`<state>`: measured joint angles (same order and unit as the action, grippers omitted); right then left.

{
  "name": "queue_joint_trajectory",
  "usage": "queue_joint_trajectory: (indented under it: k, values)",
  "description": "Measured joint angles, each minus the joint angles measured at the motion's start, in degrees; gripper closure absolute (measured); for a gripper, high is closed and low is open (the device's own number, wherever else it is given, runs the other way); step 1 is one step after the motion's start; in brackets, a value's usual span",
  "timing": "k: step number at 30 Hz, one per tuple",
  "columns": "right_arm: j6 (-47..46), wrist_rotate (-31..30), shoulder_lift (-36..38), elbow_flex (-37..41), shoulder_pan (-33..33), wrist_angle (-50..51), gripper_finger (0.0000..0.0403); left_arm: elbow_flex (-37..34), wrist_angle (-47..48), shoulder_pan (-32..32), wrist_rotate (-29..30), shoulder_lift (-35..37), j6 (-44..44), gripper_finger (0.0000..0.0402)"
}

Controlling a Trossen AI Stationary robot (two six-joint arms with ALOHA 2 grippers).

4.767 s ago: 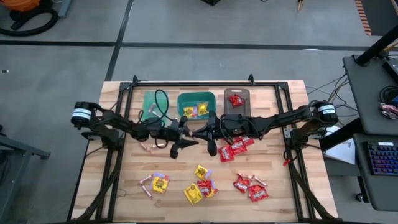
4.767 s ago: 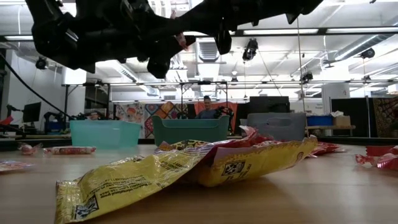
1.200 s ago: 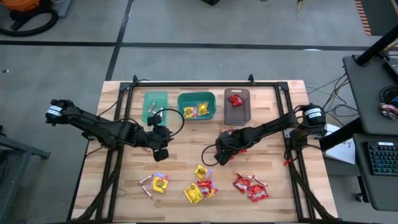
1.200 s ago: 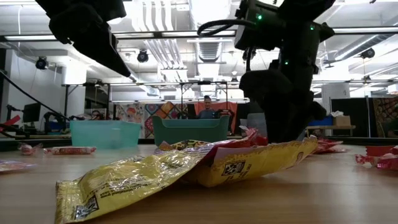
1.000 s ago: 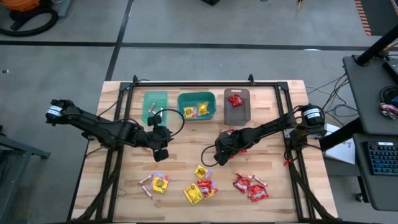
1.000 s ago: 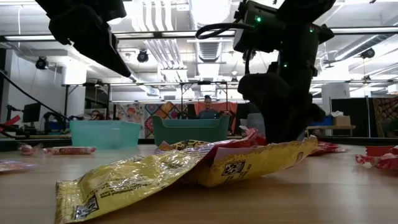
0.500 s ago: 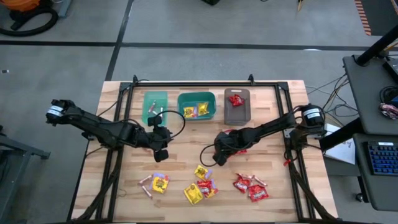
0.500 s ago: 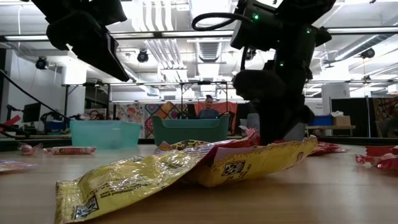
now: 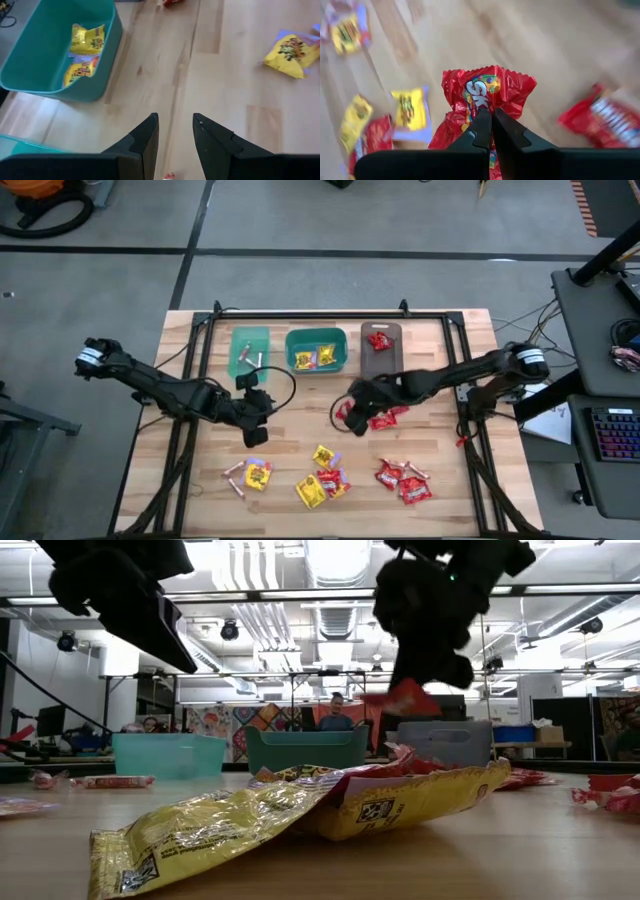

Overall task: Sort candy
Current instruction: Put the red candy into the black bin

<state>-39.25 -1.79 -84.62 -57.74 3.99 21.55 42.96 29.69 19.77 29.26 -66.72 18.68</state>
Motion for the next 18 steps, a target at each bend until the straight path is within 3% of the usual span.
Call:
queue_joint_trajectory:
  k: [10,18]
  values:
    - [8.7,-6.4,9.5,-0.1,-11.9,2.6,0.0394,0.0,2.0,1.9,0.0,0.0,4.9,0.0297]
    - [12.4,-14.9,9.0,-0.1,-26.8,11.5,0.0394,0.0,5.1,1.9,0.1,0.0,8.5,0.0297]
